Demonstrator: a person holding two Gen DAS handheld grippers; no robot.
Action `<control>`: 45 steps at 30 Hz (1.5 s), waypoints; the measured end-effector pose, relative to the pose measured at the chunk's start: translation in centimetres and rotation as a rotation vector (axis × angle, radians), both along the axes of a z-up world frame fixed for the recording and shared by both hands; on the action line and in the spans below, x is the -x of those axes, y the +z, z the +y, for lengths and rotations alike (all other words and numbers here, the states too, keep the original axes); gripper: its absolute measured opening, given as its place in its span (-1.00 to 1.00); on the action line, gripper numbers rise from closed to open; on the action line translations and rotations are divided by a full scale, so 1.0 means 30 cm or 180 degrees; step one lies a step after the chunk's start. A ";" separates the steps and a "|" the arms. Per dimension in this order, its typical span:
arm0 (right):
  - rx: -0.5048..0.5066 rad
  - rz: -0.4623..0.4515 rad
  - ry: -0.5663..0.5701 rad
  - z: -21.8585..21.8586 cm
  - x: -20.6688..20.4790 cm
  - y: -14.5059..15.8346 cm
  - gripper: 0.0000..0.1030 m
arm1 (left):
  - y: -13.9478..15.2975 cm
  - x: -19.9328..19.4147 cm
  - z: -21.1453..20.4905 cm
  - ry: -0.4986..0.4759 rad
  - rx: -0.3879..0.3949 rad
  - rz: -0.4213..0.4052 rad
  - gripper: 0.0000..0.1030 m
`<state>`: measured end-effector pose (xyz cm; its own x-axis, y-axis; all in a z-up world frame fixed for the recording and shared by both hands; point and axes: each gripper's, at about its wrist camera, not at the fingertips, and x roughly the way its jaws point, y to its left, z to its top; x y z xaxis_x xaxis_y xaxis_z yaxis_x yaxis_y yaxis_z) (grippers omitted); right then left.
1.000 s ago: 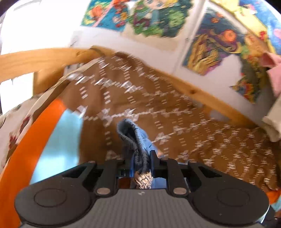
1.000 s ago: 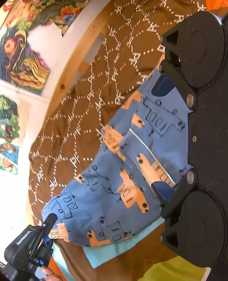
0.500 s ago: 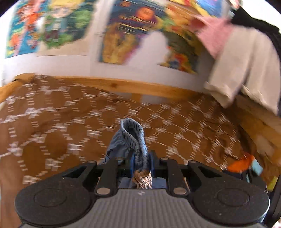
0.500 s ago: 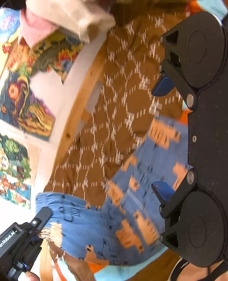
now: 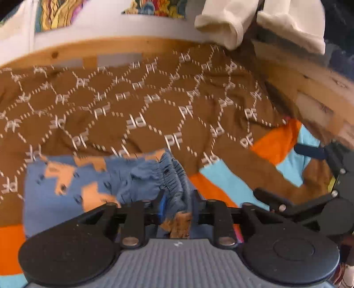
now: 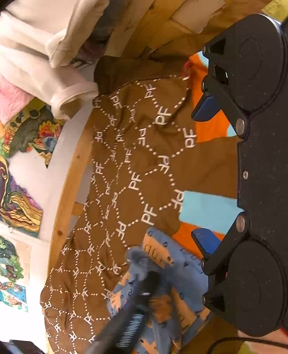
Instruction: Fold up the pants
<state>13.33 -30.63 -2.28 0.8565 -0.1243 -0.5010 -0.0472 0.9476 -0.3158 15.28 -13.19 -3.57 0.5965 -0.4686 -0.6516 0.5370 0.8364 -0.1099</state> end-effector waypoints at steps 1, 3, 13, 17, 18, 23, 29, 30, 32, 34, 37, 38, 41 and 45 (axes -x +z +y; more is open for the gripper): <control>0.0009 0.0016 -0.0008 -0.005 0.003 -0.005 0.98 | -0.002 0.010 0.006 -0.0014 0.0018 0.0001 0.01; 0.0009 0.0035 -0.0014 -0.010 0.008 -0.010 0.98 | -0.003 0.036 0.021 -0.0029 0.0037 -0.0059 0.11; -0.0410 0.0120 0.0012 0.023 -0.045 0.014 0.98 | -0.011 0.108 0.102 -0.0038 -0.0212 -0.0053 0.41; -0.0618 0.0276 -0.0009 0.048 -0.062 0.008 0.98 | -0.036 0.121 0.122 0.0053 -0.0192 -0.0020 0.66; -0.0645 0.0306 -0.0021 0.056 -0.063 0.005 0.98 | -0.040 0.121 0.125 0.0068 -0.0203 -0.0027 0.69; -0.0796 0.0463 -0.0119 0.070 -0.069 -0.015 0.98 | -0.044 0.123 0.139 0.0125 -0.0202 -0.0101 0.99; -0.1147 0.0587 -0.0114 0.061 -0.092 -0.037 0.99 | -0.050 0.127 0.154 0.0112 -0.0197 -0.0145 0.99; -0.1257 0.0585 -0.0084 0.057 -0.100 -0.034 0.99 | -0.048 0.130 0.156 0.0104 -0.0182 -0.0188 0.99; -0.1433 0.0583 0.0020 0.051 -0.115 -0.027 0.99 | -0.041 0.135 0.157 0.0075 -0.0150 -0.0275 0.99; -0.1555 0.0589 0.0168 0.048 -0.138 -0.018 0.99 | -0.035 0.143 0.155 0.0011 -0.0115 -0.0384 0.99; -0.1738 0.0566 0.0328 0.038 -0.178 -0.003 0.95 | -0.029 0.163 0.141 -0.0101 -0.0147 -0.0592 0.85; -0.1799 0.0548 0.0358 0.035 -0.193 0.003 0.82 | -0.029 0.169 0.133 -0.0157 -0.0185 -0.0648 0.73; -0.1813 0.0502 0.0366 0.043 -0.228 0.017 0.49 | -0.037 0.186 0.105 -0.0319 -0.0371 -0.0791 0.42; -0.1802 0.0557 0.0507 0.074 -0.271 0.004 0.24 | -0.063 0.199 0.071 -0.0442 -0.0581 -0.0815 0.09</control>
